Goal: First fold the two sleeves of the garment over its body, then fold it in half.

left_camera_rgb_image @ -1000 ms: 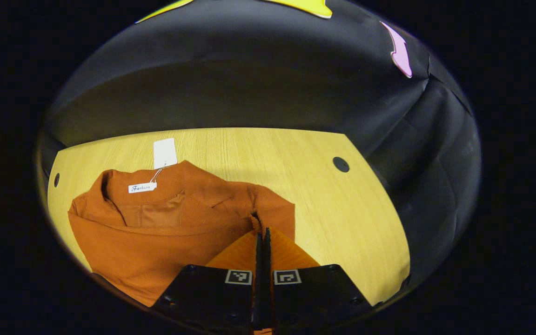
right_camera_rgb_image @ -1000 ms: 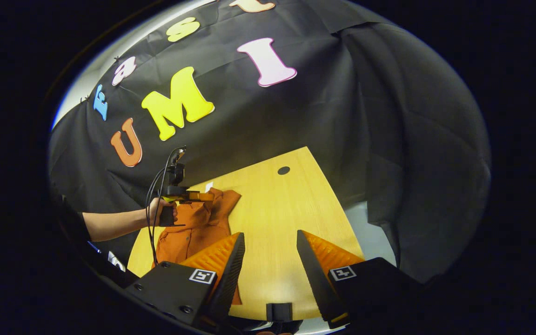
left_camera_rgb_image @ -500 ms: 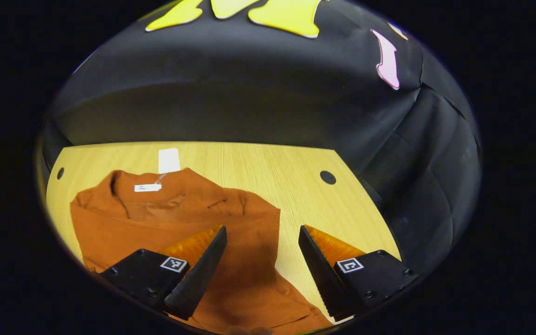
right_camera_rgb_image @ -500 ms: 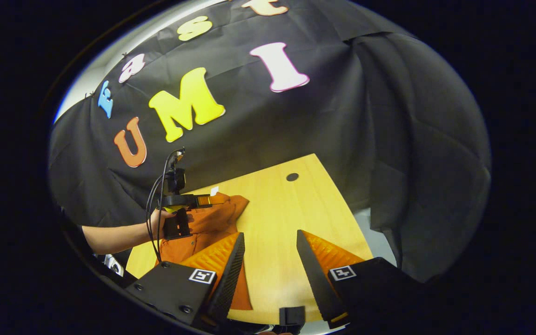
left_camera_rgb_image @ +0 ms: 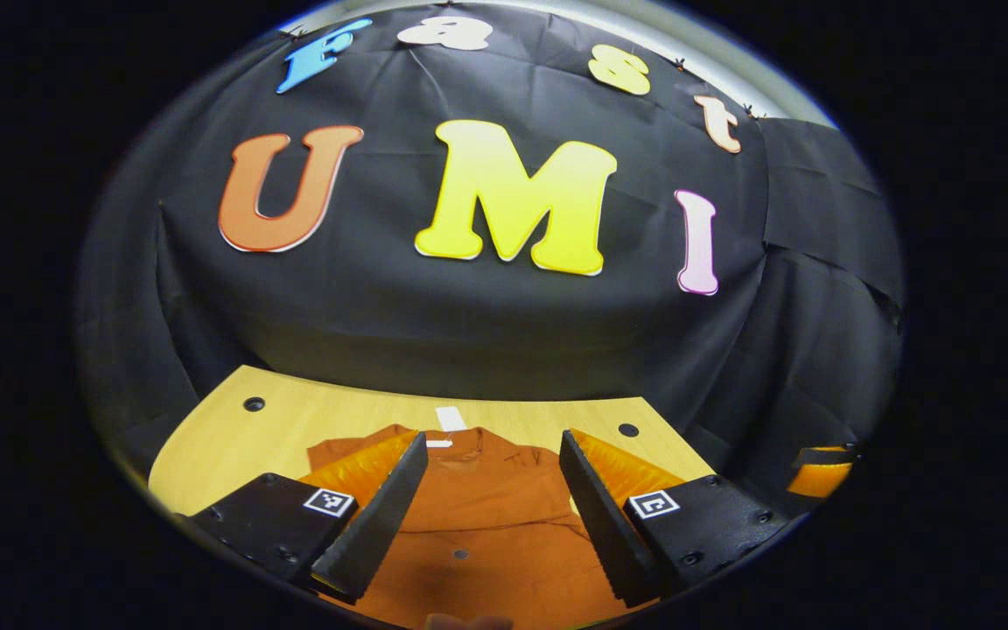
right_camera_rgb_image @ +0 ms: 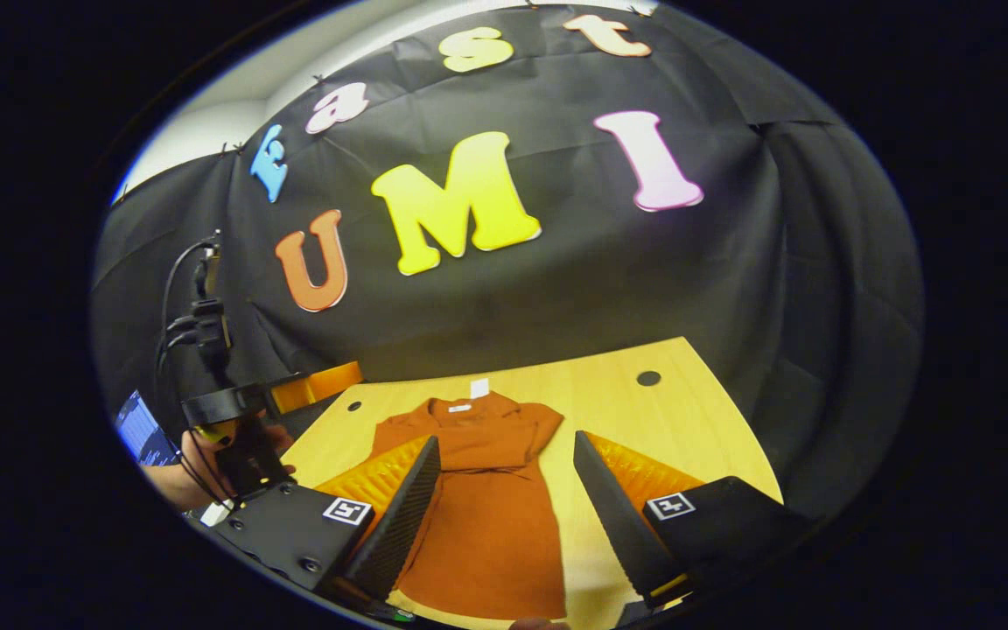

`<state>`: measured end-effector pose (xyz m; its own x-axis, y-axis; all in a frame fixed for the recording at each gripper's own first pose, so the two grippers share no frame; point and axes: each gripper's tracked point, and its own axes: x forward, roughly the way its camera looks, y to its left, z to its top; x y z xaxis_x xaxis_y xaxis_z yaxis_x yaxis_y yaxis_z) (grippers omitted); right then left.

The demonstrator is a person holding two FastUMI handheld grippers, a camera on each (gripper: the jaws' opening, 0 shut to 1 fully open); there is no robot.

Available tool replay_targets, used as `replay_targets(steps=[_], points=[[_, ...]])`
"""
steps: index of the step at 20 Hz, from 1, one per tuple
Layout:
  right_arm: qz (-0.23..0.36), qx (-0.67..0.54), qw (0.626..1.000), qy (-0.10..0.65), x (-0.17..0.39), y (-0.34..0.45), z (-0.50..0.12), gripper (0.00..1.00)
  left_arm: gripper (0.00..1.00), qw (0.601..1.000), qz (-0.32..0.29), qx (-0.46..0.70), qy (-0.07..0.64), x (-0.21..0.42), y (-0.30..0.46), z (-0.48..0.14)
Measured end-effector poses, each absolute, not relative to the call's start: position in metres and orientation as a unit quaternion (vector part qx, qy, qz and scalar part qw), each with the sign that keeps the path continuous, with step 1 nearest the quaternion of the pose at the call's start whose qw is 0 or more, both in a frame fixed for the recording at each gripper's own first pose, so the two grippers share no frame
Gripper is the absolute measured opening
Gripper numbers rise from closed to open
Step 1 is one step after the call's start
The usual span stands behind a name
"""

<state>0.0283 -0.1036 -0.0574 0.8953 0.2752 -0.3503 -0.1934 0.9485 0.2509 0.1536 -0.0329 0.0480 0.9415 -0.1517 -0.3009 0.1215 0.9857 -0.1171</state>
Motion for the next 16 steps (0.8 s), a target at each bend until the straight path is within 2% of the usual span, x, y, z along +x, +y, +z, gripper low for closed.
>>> replay_targets(steps=[6,11,14,16], points=[[0.12,0.049,0.98,0.152,0.013,-0.032,-0.039,0.98,0.98,0.996,0.02,-0.009,0.089,0.086,0.06,0.08],[0.124,0.041,0.978,0.162,-0.004,-0.002,-0.046,0.98,0.98,0.997,0.007,-0.005,0.076,0.061,0.079,0.076],[0.128,0.027,0.975,0.181,-0.011,-0.005,-0.056,0.98,0.98,0.994,-0.004,-0.04,0.1,0.053,0.082,0.056],[0.126,0.024,0.971,0.201,-0.016,-0.018,-0.071,0.98,1.0,0.988,-0.03,-0.054,0.144,0.049,0.079,0.027]])
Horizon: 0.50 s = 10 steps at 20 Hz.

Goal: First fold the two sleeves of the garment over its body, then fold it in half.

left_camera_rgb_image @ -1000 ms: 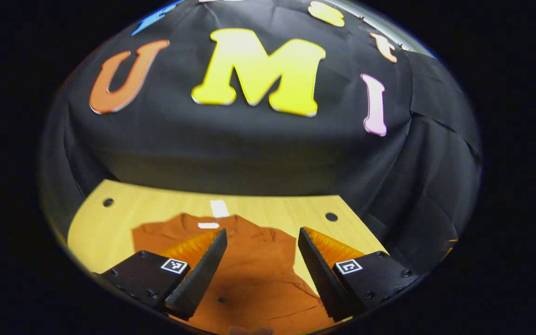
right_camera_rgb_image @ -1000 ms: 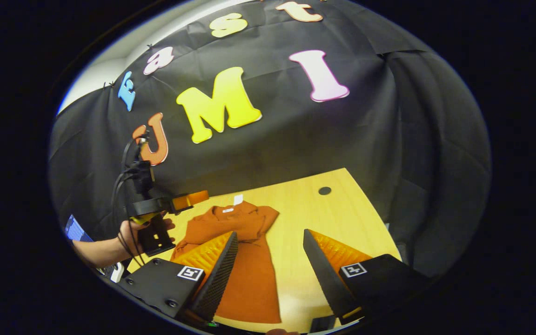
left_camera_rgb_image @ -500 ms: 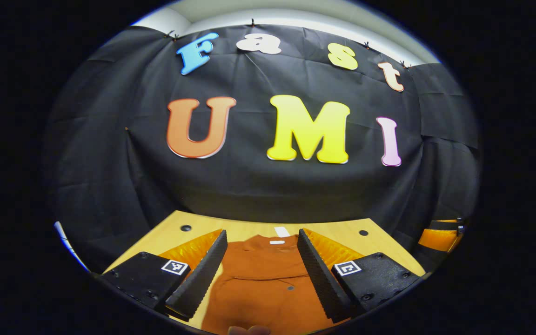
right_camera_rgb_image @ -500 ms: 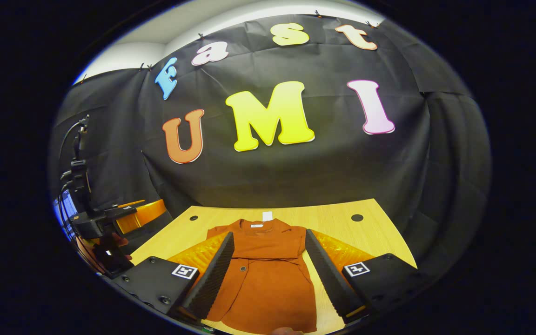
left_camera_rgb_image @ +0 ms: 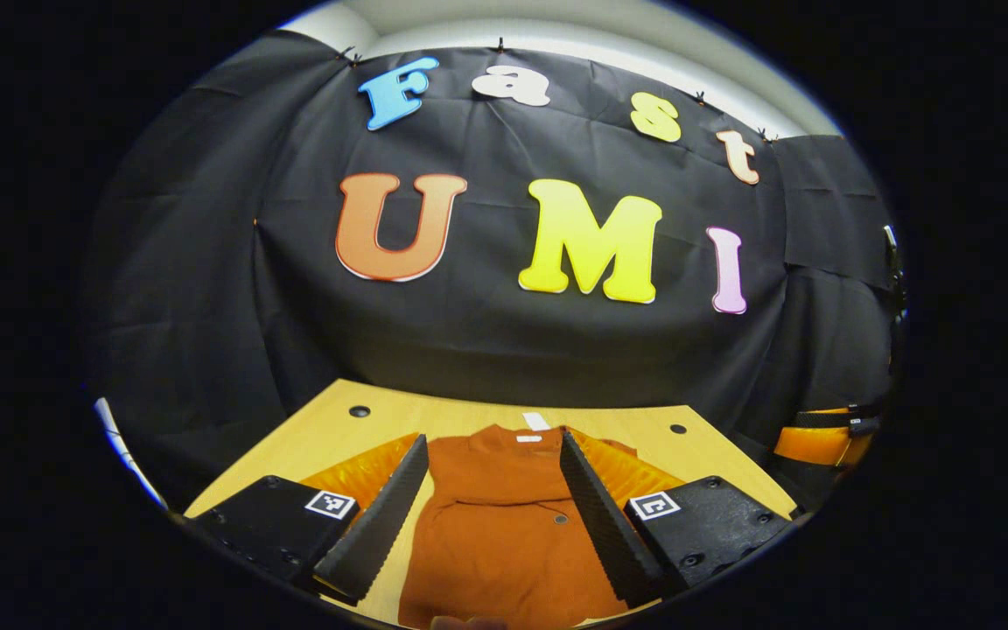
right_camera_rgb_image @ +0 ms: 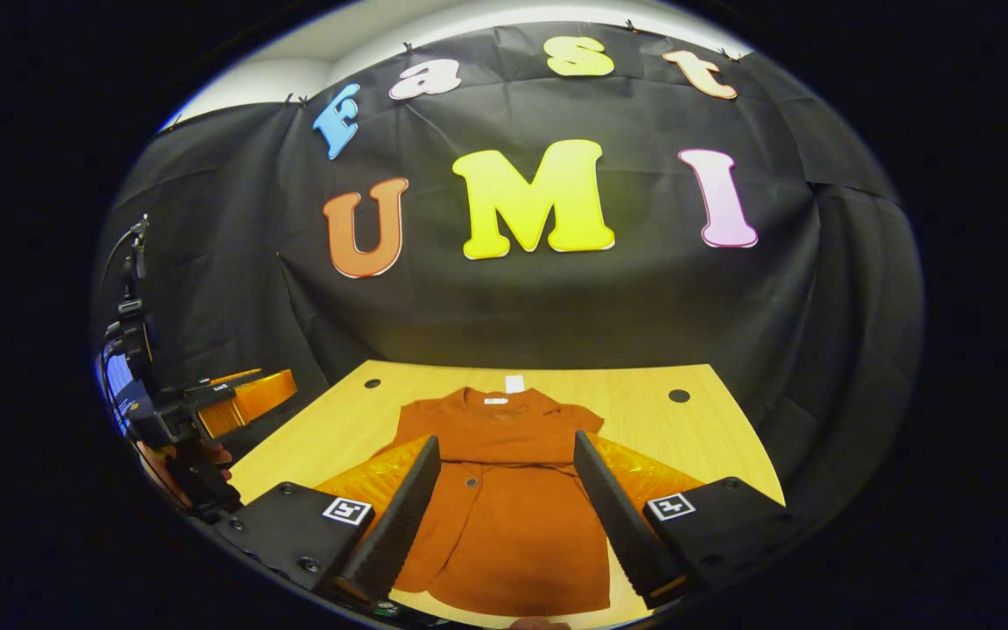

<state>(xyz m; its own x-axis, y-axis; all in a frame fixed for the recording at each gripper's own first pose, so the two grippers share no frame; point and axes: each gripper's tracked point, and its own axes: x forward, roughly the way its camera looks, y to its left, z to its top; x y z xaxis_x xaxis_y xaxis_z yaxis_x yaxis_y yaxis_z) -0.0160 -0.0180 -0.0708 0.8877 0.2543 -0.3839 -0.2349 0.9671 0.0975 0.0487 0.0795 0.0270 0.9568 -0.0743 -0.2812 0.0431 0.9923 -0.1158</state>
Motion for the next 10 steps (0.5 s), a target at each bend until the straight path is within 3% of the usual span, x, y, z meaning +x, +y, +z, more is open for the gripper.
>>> replay_targets(steps=[5,8,10], points=[[0.101,0.023,0.948,0.302,-0.047,-0.082,-0.144,0.98,0.98,0.949,-0.071,-0.115,0.284,0.006,0.103,-0.075],[0.093,0.037,0.932,0.349,-0.081,-0.114,-0.185,0.98,0.99,0.902,-0.119,-0.183,0.373,-0.045,0.108,-0.136],[0.079,0.048,0.919,0.382,-0.102,-0.137,-0.214,0.98,0.99,0.876,-0.11,-0.209,0.421,-0.076,0.126,-0.175]])
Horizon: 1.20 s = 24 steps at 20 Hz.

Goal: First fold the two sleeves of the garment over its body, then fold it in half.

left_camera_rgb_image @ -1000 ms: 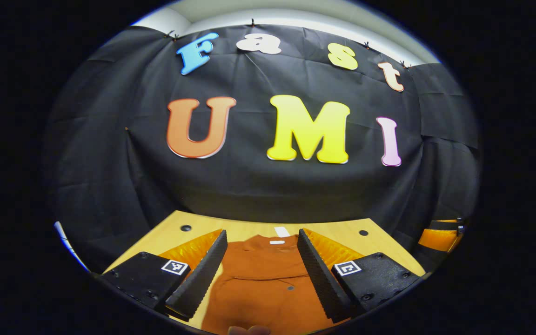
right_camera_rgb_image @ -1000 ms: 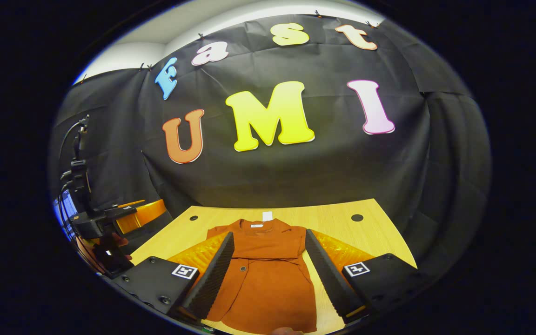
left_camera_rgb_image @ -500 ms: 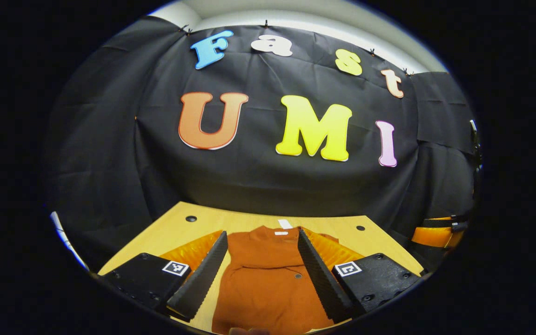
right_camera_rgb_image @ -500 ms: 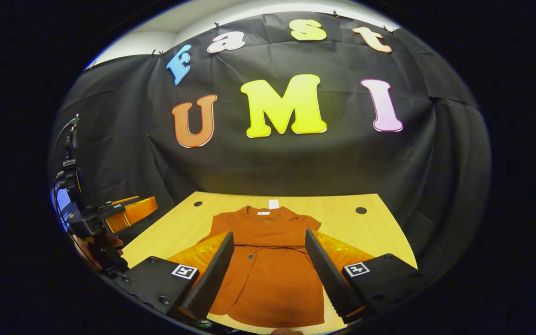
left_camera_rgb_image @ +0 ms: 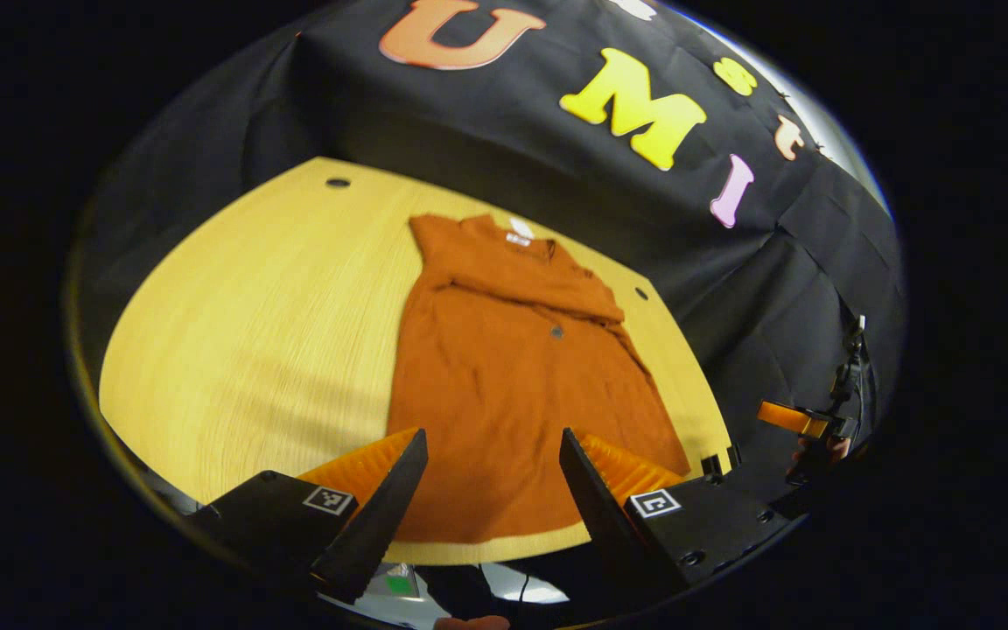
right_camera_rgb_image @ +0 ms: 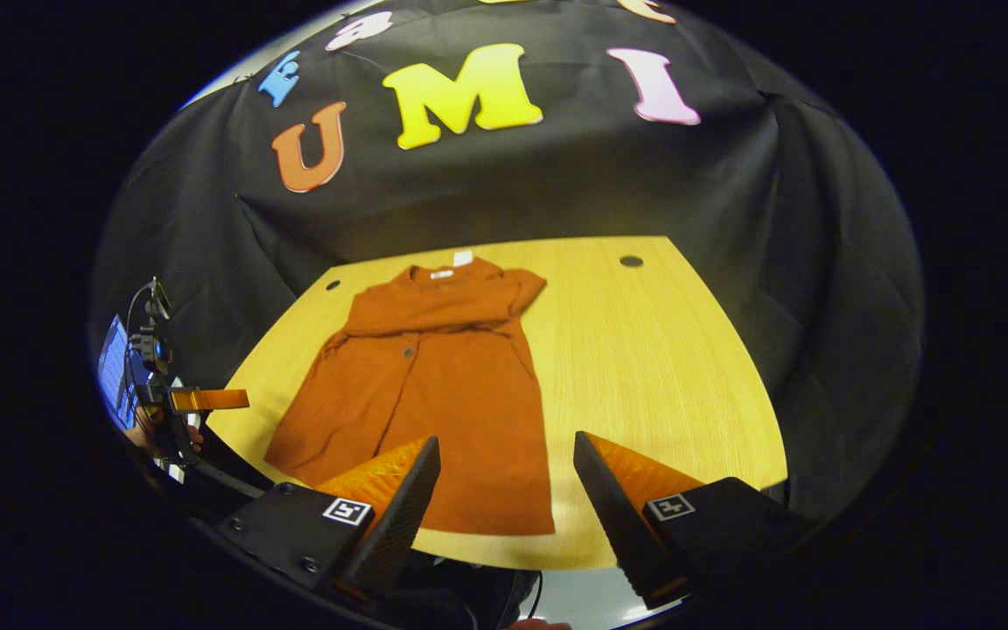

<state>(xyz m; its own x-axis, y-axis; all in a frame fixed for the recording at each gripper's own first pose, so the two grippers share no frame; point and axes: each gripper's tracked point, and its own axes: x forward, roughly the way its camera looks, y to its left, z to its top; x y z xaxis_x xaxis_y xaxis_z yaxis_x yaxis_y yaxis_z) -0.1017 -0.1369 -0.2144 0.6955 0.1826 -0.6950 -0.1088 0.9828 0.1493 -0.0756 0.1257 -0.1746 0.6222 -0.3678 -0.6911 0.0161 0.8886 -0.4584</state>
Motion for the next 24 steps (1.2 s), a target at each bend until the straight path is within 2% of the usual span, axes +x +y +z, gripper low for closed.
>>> replay_targets(steps=[2,3,4,9,10,11,13,14,15,16,20,21,22,23,24], points=[[0.061,0.043,0.908,0.412,-0.117,-0.157,-0.242,0.98,0.99,0.856,-0.092,-0.235,0.451,-0.096,0.142,-0.198],[0.054,0.042,0.904,0.423,-0.123,-0.162,-0.253,0.94,0.99,0.85,-0.087,-0.246,0.458,-0.101,0.147,-0.206],[0.051,0.046,0.9,0.43,-0.125,-0.163,-0.261,0.98,0.99,0.848,-0.083,-0.256,0.456,-0.103,0.151,-0.21],[0.042,0.043,0.892,0.447,-0.124,-0.167,-0.283,0.98,0.99,0.836,-0.091,-0.293,0.456,-0.103,0.144,-0.23],[0.04,0.045,0.892,0.447,-0.121,-0.166,-0.287,0.98,0.96,0.831,-0.093,-0.294,0.462,-0.103,0.14,-0.233],[0.039,0.047,0.891,0.449,-0.117,-0.164,-0.292,0.94,0.95,0.831,-0.094,-0.298,0.46,-0.1,0.136,-0.232],[0.039,0.054,0.887,0.457,-0.111,-0.157,-0.309,0.98,0.95,0.825,-0.097,-0.307,0.464,-0.105,0.128,-0.234],[0.039,0.055,0.883,0.465,-0.109,-0.154,-0.322,0.98,0.91,0.821,-0.095,-0.315,0.466,-0.105,0.124,-0.236],[0.037,0.055,0.879,0.473,-0.108,-0.151,-0.334,0.94,0.87,0.817,-0.093,-0.325,0.467,-0.103,0.12,-0.236],[0.035,0.052,0.873,0.483,-0.109,-0.148,-0.346,0.98,0.81,0.813,-0.091,-0.333,0.469,-0.104,0.116,-0.237],[0.03,0.009,0.862,0.505,-0.108,-0.139,-0.368,0.98,0.65,0.807,-0.086,-0.33,0.481,-0.105,0.11,-0.241],[0.031,-0.002,0.863,0.504,-0.106,-0.136,-0.369,0.94,0.63,0.806,-0.088,-0.329,0.484,-0.105,0.108,-0.241],[0.024,-0.016,0.864,0.503,-0.104,-0.135,-0.37,0.95,0.67,0.803,-0.088,-0.329,0.489,-0.104,0.104,-0.243],[0.019,-0.026,0.863,0.504,-0.105,-0.134,-0.368,0.99,0.55,0.799,-0.084,-0.327,0.498,-0.105,0.101,-0.247],[0.02,-0.025,0.864,0.503,-0.103,-0.13,-0.371,0.82,0.43,0.798,-0.08,-0.323,0.502,-0.106,0.098,-0.248]])
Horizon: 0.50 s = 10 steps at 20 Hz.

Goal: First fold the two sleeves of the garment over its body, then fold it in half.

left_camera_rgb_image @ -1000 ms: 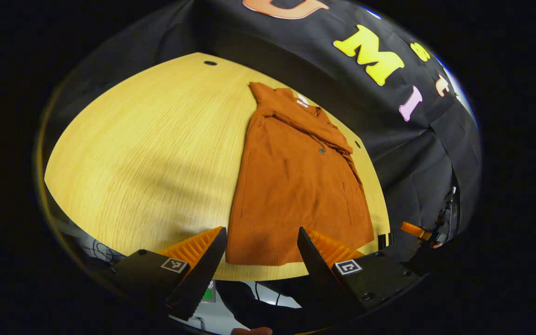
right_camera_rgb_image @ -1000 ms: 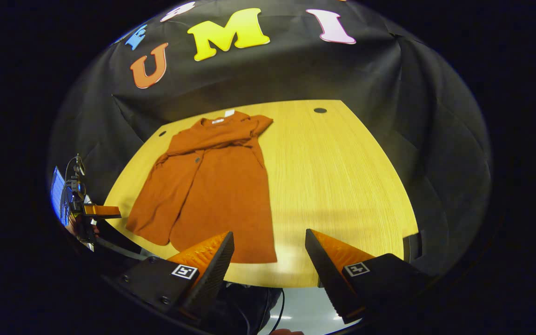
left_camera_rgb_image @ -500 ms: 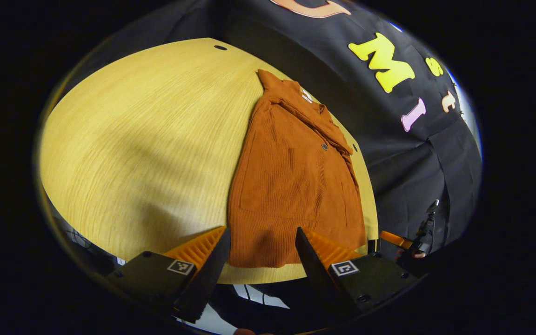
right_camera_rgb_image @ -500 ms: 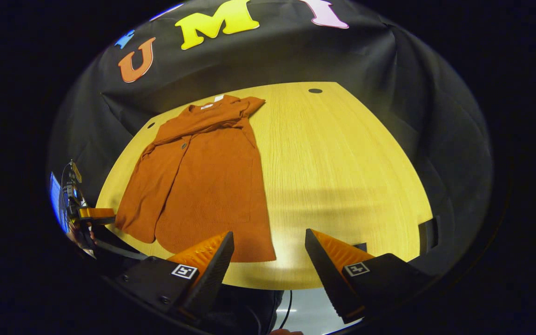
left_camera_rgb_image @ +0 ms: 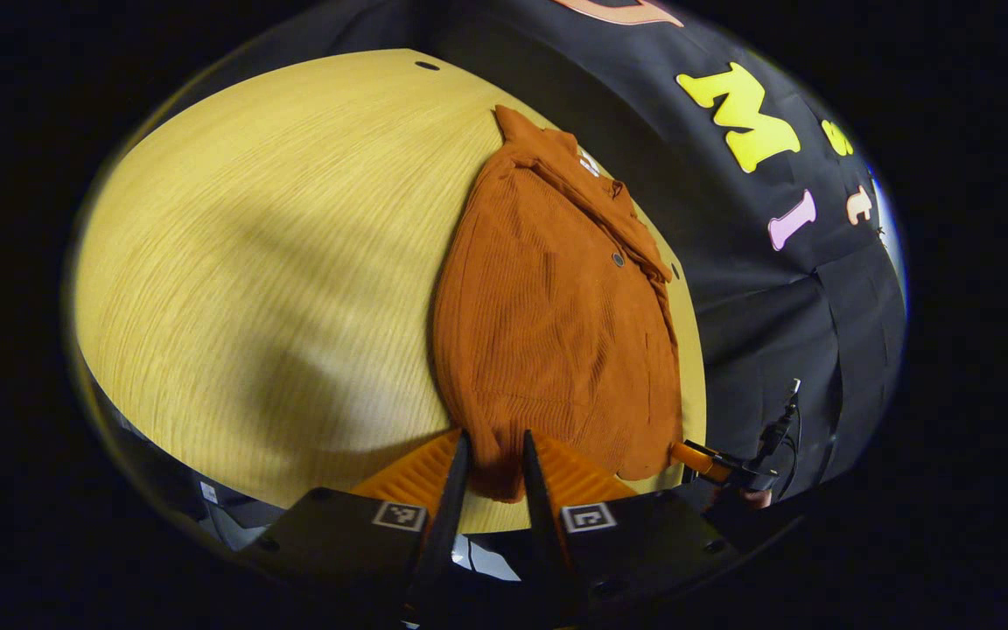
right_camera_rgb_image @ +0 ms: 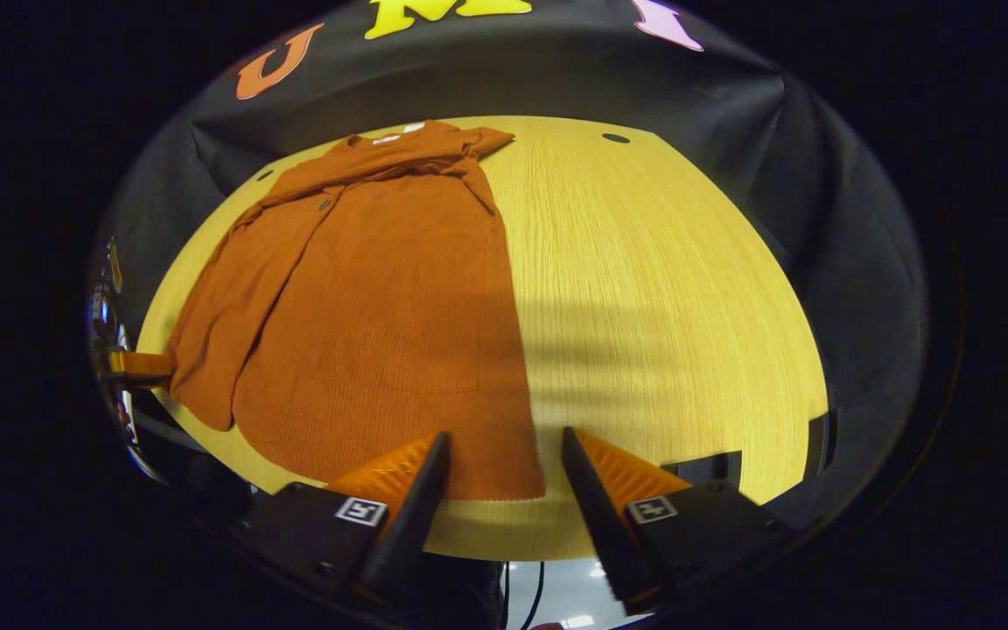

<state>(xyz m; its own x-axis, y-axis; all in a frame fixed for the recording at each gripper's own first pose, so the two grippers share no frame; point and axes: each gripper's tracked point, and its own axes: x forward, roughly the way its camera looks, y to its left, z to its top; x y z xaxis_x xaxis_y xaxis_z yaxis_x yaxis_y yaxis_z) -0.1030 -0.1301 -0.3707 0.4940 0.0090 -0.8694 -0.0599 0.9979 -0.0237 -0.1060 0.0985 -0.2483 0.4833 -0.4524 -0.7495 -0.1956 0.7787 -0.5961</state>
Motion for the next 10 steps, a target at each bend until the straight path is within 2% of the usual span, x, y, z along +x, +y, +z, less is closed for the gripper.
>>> replay_targets(steps=[1,2,4,6,8,10], points=[[0.022,-0.025,0.863,0.504,-0.102,-0.124,-0.37,0.75,0.33,0.8,-0.078,-0.311,0.507,-0.105,0.097,-0.25],[0.029,-0.019,0.863,0.505,-0.101,-0.116,-0.373,0.54,0.24,0.803,-0.079,-0.3,0.508,-0.107,0.095,-0.252],[0.028,-0.016,0.861,0.508,-0.102,-0.111,-0.372,0.12,0.15,0.808,-0.079,-0.283,0.511,-0.107,0.093,-0.251],[0.033,0.012,0.857,0.514,-0.105,-0.106,-0.368,0.1,0.08,0.807,-0.074,-0.274,0.517,-0.113,0.094,-0.251],[0.037,0.046,0.854,0.517,-0.109,-0.103,-0.359,0.01,0.05,0.804,-0.074,-0.272,0.524,-0.123,0.097,-0.247],[0.039,0.078,0.853,0.515,-0.113,-0.103,-0.343,0.01,0.04,0.801,-0.078,-0.28,0.523,-0.135,0.103,-0.238]])
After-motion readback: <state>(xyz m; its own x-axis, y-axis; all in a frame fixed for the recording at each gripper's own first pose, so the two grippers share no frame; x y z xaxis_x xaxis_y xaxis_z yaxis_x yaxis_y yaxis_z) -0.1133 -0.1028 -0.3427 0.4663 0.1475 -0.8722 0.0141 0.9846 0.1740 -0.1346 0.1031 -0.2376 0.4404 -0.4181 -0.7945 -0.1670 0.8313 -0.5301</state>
